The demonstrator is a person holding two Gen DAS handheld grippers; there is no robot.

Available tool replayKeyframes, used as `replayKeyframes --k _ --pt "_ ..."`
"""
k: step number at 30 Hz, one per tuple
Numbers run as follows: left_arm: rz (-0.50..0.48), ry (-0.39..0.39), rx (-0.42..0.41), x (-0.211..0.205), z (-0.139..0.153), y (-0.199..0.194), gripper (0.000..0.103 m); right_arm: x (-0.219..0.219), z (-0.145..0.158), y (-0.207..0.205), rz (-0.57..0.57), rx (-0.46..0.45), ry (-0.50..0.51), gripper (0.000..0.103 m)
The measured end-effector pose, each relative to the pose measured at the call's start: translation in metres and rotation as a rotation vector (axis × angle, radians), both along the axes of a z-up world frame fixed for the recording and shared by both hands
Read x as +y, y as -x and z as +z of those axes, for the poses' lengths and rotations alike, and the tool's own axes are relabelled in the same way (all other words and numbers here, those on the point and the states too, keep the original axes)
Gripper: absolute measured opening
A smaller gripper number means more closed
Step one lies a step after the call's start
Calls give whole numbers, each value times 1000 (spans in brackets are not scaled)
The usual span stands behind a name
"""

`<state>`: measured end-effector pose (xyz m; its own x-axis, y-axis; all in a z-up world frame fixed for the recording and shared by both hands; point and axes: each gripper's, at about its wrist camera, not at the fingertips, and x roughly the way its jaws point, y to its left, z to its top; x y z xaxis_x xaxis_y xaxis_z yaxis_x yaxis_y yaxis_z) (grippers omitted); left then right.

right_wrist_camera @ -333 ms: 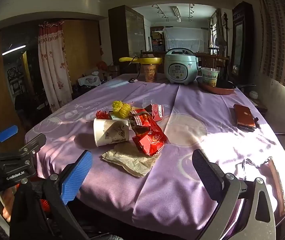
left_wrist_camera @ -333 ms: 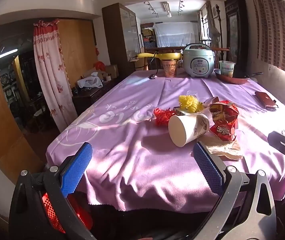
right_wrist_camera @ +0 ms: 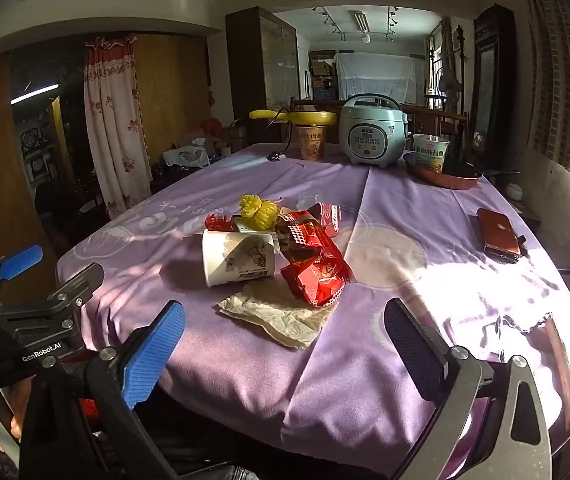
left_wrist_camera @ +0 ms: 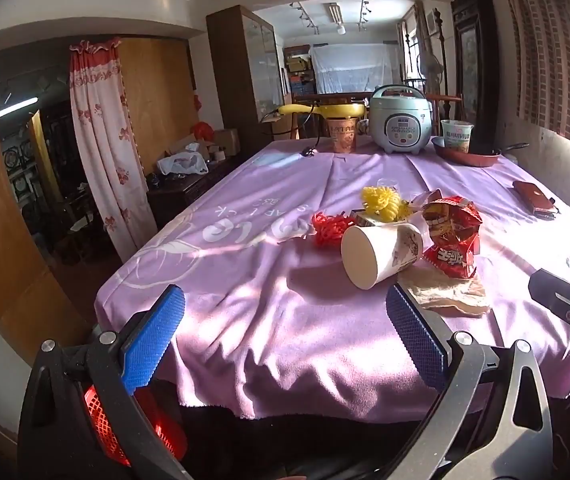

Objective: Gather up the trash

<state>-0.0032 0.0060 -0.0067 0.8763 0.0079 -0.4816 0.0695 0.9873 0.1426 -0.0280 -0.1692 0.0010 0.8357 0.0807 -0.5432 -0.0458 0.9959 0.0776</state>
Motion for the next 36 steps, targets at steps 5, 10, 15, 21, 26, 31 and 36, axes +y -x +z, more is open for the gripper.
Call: replayKeyframes --k 5,10,15,21,26,31,36 --pt "0 8 22 3 -4 -4 97 -3 -9 -5 4 17 -1 98" --pt "-2 9 34 3 -6 -5 97 -3 -13 -7 7 29 -4 98" --pt "-4 13 48 3 -7 -8 97 -4 -13 -7 7 31 -7 98" --pt "-9 12 68 2 -10 -10 97 -5 -14 -7 6 30 -10 98" --pt "-8 12 74 1 -11 -12 97 -6 -14 -7 6 32 -13 98" --pt "-7 8 74 1 -11 -12 97 -7 -14 -6 6 33 -17 98" --pt "-7 10 75 1 -11 -12 97 -7 -15 -7 8 35 -15 98"
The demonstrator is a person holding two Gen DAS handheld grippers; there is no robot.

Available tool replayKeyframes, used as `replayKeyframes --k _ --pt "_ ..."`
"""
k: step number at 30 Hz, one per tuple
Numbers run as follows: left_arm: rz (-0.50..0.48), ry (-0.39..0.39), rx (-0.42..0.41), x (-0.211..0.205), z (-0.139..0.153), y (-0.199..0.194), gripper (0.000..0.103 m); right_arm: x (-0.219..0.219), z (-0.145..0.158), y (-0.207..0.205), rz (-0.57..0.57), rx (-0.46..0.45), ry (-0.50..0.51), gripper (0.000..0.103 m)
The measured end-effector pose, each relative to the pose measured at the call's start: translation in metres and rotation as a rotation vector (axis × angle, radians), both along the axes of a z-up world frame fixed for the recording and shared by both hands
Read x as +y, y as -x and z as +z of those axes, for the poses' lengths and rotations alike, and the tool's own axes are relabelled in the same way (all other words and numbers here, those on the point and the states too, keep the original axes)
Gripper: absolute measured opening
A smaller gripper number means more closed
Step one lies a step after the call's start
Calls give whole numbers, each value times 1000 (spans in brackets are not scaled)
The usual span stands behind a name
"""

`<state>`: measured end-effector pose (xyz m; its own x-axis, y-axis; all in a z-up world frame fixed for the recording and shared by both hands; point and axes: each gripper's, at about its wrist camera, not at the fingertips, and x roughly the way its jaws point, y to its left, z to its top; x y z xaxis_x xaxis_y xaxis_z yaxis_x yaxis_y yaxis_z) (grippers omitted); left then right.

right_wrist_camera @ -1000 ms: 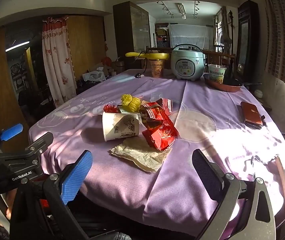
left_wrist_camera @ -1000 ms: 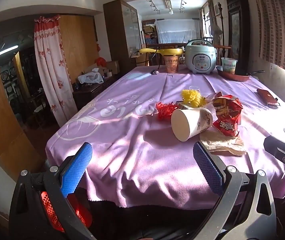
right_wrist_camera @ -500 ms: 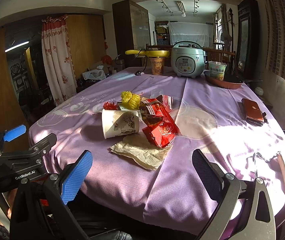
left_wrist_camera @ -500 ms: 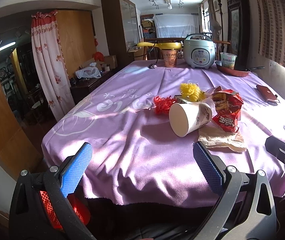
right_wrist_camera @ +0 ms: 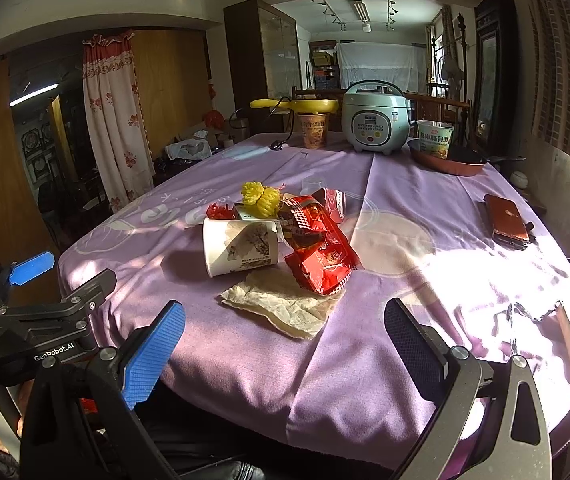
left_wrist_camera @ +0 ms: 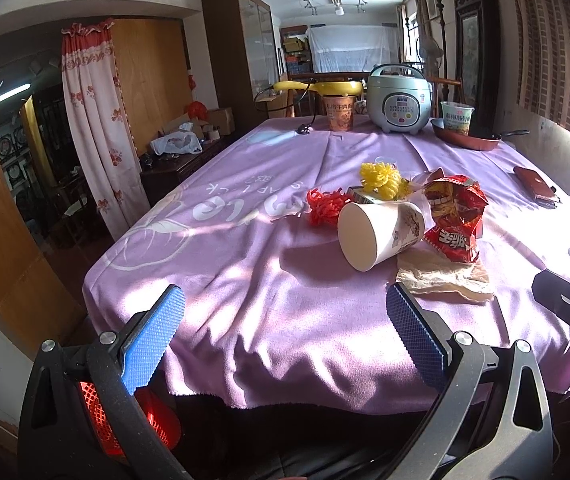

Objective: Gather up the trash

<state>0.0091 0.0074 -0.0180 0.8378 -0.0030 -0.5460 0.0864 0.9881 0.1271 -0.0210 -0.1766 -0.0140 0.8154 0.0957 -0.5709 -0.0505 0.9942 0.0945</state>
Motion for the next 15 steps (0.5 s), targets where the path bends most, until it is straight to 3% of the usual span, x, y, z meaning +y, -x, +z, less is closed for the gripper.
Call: replayKeyframes --k 15 --pt "3 -8 -1 -1 -3 1 97 1 0 1 0 2 -7 98"
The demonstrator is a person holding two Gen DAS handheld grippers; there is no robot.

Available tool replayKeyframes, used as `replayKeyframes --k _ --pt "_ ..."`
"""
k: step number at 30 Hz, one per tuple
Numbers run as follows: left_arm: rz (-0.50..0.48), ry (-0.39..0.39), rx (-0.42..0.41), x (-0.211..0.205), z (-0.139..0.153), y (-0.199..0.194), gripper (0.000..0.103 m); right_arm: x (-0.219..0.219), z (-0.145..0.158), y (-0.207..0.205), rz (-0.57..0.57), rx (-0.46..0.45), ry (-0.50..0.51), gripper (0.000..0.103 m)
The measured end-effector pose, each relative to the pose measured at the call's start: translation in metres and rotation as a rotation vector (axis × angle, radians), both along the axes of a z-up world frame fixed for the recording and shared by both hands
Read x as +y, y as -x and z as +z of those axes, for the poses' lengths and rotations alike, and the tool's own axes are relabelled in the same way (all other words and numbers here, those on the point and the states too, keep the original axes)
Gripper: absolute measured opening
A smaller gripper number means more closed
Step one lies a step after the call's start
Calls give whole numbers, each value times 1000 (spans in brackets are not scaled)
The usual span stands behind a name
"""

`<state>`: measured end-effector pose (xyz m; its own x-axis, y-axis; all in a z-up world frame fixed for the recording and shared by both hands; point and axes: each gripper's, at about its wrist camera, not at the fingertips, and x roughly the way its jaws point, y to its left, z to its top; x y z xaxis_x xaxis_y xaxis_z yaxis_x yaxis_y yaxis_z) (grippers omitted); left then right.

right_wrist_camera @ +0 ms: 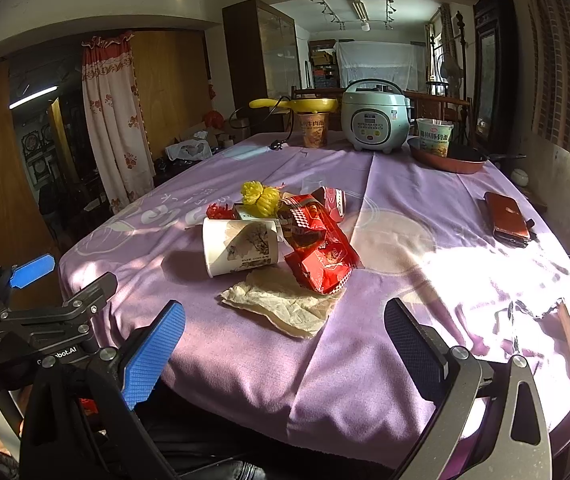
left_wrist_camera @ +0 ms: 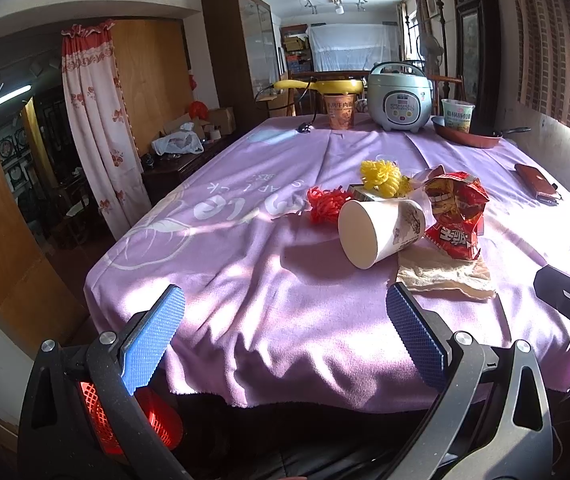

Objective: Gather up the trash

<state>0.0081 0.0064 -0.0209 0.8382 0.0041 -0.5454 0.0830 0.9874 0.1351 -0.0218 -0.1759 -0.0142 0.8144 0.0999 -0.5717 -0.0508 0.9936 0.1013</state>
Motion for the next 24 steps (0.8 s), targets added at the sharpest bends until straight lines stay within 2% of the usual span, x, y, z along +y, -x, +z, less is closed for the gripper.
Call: replayKeyframes --k 24 --pt "6 3 6 3 -2 1 97 5 -2 0 9 4 5 98"
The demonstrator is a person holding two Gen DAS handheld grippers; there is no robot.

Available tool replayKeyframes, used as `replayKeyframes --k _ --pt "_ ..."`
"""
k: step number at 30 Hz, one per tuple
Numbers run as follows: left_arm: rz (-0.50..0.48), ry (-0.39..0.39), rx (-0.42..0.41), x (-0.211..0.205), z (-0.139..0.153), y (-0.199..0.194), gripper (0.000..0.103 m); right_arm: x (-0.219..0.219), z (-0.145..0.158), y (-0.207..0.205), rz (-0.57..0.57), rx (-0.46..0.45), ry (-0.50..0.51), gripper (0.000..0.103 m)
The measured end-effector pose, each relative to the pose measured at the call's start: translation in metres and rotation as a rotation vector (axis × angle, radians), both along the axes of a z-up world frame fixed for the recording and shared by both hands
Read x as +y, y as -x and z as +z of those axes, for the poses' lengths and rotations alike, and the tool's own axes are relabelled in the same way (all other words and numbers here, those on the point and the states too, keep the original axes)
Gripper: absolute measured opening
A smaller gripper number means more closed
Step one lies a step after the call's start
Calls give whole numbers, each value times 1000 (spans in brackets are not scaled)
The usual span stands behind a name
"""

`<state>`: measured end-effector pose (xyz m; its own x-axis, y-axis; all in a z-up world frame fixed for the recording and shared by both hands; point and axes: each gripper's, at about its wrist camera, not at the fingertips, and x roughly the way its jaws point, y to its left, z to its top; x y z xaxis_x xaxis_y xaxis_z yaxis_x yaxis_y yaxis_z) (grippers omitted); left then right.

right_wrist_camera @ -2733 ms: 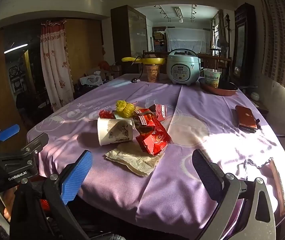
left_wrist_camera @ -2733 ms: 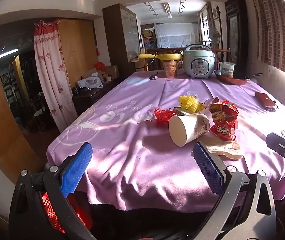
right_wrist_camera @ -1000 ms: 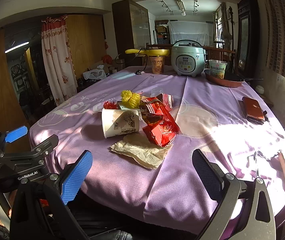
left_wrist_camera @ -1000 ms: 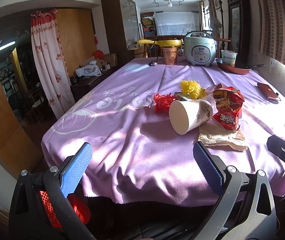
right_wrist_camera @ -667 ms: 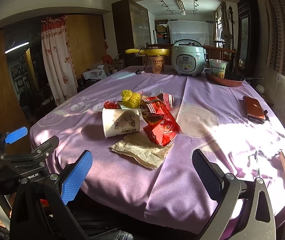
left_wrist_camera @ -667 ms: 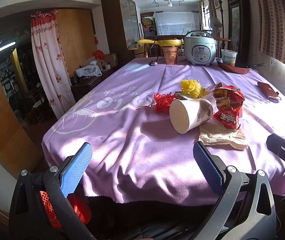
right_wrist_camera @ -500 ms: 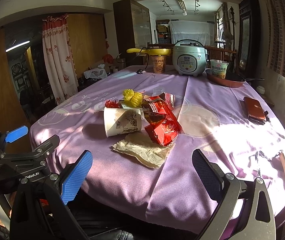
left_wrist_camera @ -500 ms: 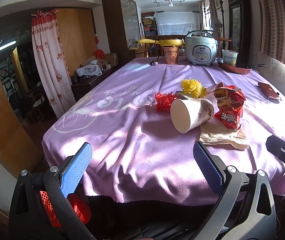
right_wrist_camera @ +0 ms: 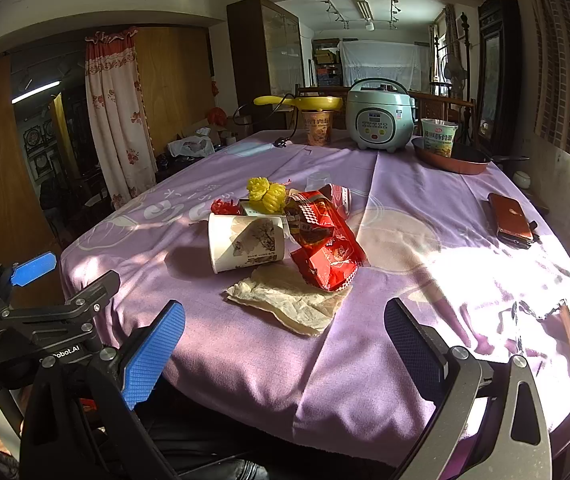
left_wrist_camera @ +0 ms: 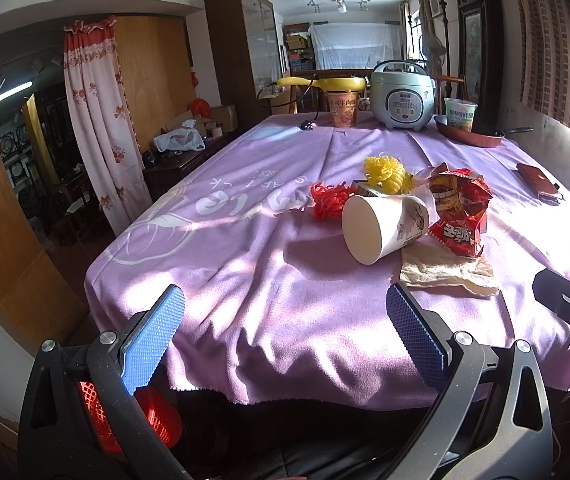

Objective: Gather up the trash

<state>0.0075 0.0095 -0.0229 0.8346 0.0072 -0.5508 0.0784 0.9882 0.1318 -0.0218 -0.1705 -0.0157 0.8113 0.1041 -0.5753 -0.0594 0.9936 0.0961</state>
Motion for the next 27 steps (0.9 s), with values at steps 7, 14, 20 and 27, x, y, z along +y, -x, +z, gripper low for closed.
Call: replayKeyframes --k 7,14,20,27 --pt "1 1 1 0 0 0 97 0 0 0 0 0 2 98" --pt "1 0 0 0 -1 0 97 0 0 0 0 0 1 98" --pt "1 -1 1 1 -1 0 97 0 0 0 1 0 2 98" --pt "1 -4 4 2 -4 0 97 1 -3 -2 3 6 -1 98"
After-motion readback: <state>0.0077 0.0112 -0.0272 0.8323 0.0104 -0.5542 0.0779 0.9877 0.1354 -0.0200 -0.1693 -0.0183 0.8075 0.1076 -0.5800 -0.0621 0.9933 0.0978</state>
